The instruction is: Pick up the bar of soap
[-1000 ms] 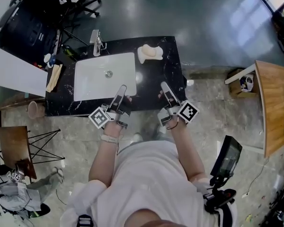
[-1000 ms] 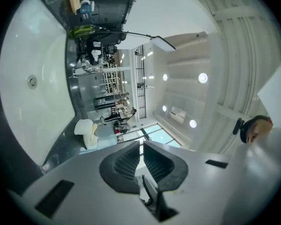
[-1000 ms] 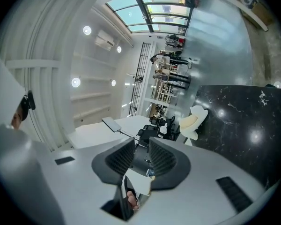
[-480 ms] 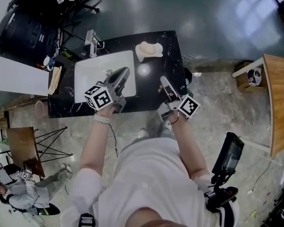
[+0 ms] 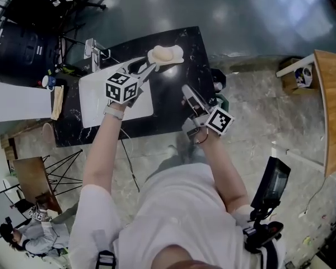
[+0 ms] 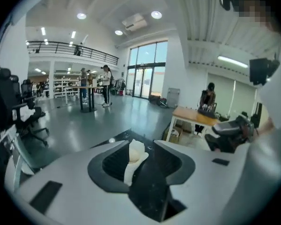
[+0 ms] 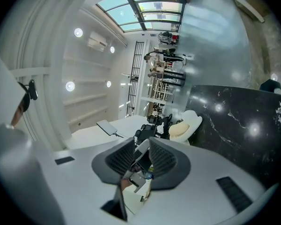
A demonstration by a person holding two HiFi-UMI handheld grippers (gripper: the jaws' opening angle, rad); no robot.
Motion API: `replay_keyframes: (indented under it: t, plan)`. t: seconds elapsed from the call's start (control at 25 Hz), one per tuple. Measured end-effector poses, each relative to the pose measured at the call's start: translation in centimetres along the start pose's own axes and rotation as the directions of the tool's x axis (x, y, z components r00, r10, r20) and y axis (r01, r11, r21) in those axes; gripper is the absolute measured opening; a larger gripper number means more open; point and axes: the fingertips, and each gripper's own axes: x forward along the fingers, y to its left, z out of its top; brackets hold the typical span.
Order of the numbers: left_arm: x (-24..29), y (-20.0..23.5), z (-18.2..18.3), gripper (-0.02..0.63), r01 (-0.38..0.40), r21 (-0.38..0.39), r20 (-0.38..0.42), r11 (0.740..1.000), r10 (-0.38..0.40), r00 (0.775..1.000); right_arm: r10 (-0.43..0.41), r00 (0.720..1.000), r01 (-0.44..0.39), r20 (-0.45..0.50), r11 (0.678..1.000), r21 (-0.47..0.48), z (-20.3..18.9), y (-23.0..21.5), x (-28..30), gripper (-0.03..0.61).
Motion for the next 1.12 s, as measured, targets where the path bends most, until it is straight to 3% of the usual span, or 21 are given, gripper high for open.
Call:
replay_keyframes:
  t: [0.2, 0.32, 0.6, 0.8, 1.12]
  plan:
    - [4.1, 2.1, -0.4, 0.185, 0.036, 0.189, -0.131, 0.981, -0.011, 0.991, -0.024, 1.0, 0.023, 0.014, 1.0, 0.007, 1.4, -1.6, -0.5, 0.11]
    - [6.2, 3.1, -1.4, 0.224, 0.085, 0.241, -0.199, 0.967, -0.036, 0.979, -0.045, 0.999, 0.044, 0.023, 0.999, 0.014, 2.0, -2.9, -1.1, 0.11]
    - [9.7, 4.1, -3.1, 0.282, 0.147, 0.271, -0.269, 0.951, -0.072, 0.96, -0.077, 0.997, 0.076, 0.017, 0.997, 0.01, 3.0, -4.3, -1.8, 0.11]
    - [11.1, 4.8, -4.8, 0.296, 0.102, 0.275, -0.295, 0.956, -0.017, 0.955, -0.095, 0.996, 0.095, 0.004, 0.995, 0.009, 3.1, -5.1, -2.2, 0.11]
    - [12.0, 4.7, -5.4, 0.301, 0.092, 0.3, -0.276, 0.95, -0.006, 0.961, -0.115, 0.993, 0.116, -0.015, 0.993, 0.01, 2.5, -6.2, -2.2, 0.11]
